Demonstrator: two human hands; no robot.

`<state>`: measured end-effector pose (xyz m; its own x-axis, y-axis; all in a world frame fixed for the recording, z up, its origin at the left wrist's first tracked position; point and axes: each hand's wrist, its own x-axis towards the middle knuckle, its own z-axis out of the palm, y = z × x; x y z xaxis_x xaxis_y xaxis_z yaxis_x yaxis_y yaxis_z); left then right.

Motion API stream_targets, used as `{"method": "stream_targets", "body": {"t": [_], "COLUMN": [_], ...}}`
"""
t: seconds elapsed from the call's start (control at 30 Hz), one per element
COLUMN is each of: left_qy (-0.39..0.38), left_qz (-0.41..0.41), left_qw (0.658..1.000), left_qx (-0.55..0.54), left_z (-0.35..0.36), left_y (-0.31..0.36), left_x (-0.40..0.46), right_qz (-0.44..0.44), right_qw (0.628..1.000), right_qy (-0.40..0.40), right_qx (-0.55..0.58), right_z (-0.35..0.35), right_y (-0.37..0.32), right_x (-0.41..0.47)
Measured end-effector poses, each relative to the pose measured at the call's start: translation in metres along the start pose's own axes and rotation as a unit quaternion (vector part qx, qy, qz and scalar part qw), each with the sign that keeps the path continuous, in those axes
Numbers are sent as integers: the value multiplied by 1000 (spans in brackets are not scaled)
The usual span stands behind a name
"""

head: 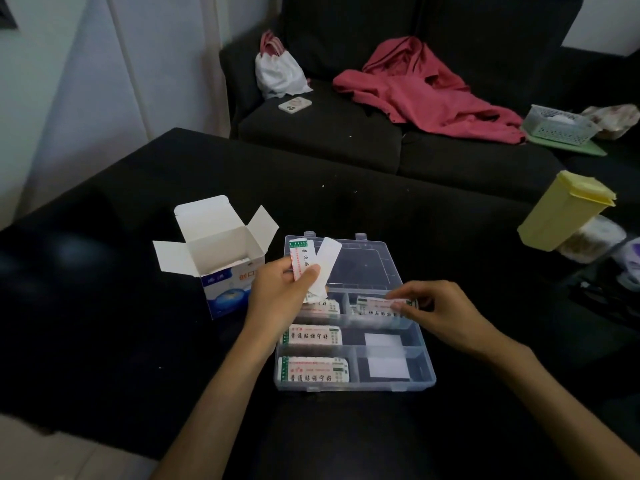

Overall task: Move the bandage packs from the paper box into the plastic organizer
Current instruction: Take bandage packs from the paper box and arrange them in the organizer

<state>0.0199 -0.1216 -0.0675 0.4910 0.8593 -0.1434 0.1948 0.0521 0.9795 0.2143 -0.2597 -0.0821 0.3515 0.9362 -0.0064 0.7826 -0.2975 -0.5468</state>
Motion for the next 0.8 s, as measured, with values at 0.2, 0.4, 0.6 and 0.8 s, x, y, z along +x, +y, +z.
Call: {"method": "stream_targets", "body": {"t": [0.2, 0.4, 0.6, 0.8], "left_qy": [-14, -15, -17, -40], "left_qz": [1, 2, 7, 4], "left_qw": [1000, 1000, 1000, 999], "left_qx": [4, -3, -3, -4], "left_z": [3, 0, -1, 1], "left_y": [0, -2, -4, -3], "left_x": [0, 2, 3, 1], "right_qz": [19, 20, 24, -15], "right_qw": [995, 989, 976, 961], "right_qy": [-92, -133, -117, -56], "right_qx": [-43, -60, -183, -269], "right_z": [-8, -5, -4, 5], "right_y": [-6, -9, -11, -17], "right_x": [35, 51, 50, 42]}}
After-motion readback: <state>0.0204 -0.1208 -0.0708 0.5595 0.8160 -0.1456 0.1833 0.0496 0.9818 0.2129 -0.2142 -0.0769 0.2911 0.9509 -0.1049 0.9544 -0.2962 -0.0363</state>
